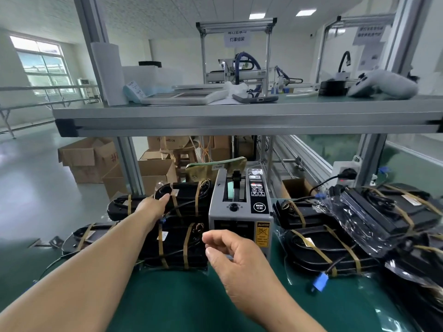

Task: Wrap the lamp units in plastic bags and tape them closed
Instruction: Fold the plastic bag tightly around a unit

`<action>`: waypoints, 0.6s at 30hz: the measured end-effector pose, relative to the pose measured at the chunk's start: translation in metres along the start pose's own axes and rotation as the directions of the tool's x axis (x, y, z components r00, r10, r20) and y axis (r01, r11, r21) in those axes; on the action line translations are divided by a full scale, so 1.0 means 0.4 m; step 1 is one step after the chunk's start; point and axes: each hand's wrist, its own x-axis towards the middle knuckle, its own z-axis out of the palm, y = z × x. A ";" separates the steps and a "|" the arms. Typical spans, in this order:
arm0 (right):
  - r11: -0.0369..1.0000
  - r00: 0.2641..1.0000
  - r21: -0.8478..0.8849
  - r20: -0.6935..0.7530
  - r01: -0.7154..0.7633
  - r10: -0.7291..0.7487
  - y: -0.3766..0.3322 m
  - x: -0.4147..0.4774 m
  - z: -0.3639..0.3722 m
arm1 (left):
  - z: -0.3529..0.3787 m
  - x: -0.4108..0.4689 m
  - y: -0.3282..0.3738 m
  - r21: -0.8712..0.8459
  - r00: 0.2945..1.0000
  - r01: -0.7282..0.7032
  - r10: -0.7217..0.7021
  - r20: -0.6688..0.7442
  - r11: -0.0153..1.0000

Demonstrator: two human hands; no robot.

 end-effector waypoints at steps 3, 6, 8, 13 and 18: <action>1.000 1.000 0.003 -0.011 -0.005 0.005 -0.003 -0.007 -0.016 | -0.016 -0.021 0.009 0.042 0.998 -0.010 0.013 -0.064 0.999; 1.000 0.999 0.018 -0.034 -0.003 0.003 -0.002 -0.014 -0.042 | -0.038 -0.074 0.027 0.090 0.984 -0.099 0.111 -0.140 0.991; 1.000 0.999 0.022 -0.050 0.001 0.000 -0.003 -0.021 -0.062 | -0.045 -0.136 0.045 0.045 0.957 -0.210 0.215 -0.194 0.977; 0.999 0.990 0.032 -0.139 0.012 -0.007 0.000 -0.058 -0.162 | 0.006 -0.386 0.124 -0.117 0.790 -0.590 0.542 -0.287 0.799; 0.999 0.951 0.022 -0.309 0.035 -0.026 -0.002 -0.137 -0.302 | 0.171 -0.661 0.217 -0.315 0.710 -0.685 0.699 -0.088 0.657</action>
